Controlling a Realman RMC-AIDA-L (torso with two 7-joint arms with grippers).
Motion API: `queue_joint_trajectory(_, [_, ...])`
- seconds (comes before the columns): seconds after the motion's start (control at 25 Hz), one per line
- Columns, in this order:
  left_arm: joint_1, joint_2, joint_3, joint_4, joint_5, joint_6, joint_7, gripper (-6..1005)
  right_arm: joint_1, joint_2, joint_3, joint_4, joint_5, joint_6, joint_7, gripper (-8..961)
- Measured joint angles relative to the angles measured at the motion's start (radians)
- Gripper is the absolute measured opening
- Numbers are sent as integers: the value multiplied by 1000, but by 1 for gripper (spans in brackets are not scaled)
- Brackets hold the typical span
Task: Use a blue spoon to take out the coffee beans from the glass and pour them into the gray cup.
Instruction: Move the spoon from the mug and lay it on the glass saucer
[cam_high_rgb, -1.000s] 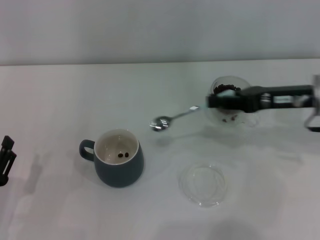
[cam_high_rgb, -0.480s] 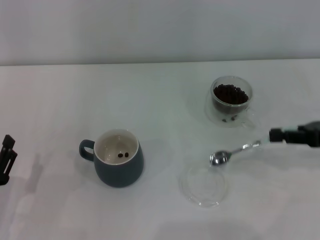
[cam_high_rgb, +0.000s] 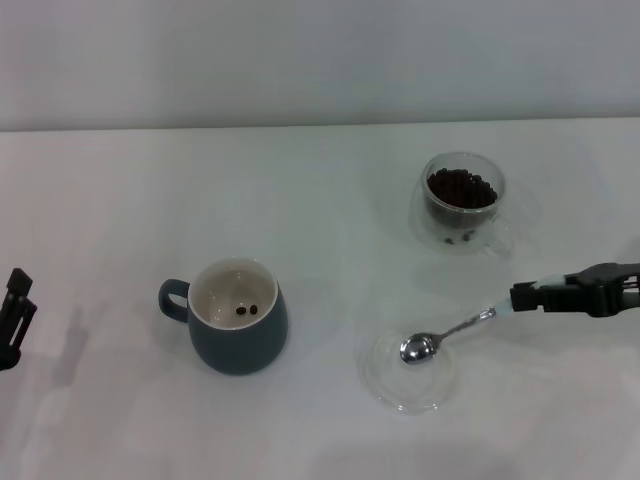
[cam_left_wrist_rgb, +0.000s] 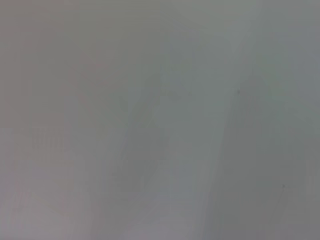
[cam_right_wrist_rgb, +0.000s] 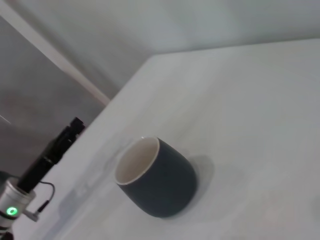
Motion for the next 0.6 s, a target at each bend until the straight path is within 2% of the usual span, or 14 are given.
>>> queue_joint_trajectory(0.2, [1,-1,0,0,0,0,-1,700,17,13,-7,12,-32,38,2,154])
queue_joint_trajectory(0.32, [-2,-1,0,0,0,-1,-1,700,24,29,-8,12,-69,48,2,154])
queue_joint_trajectory(0.36, [-3,-1,0,0,0,-1,-1,699,30,40,-8,12,-96,59,2,154])
queue_joint_trajectory(0.4, [-5,-1,0,0,0,-1,-1,699,30,40,-8,12,-96,59,2,154])
queue_joint_trajectory(0.6, [-8,-1,0,0,0,-2,1,699,45,67,-9,12,-140,86,2,154])
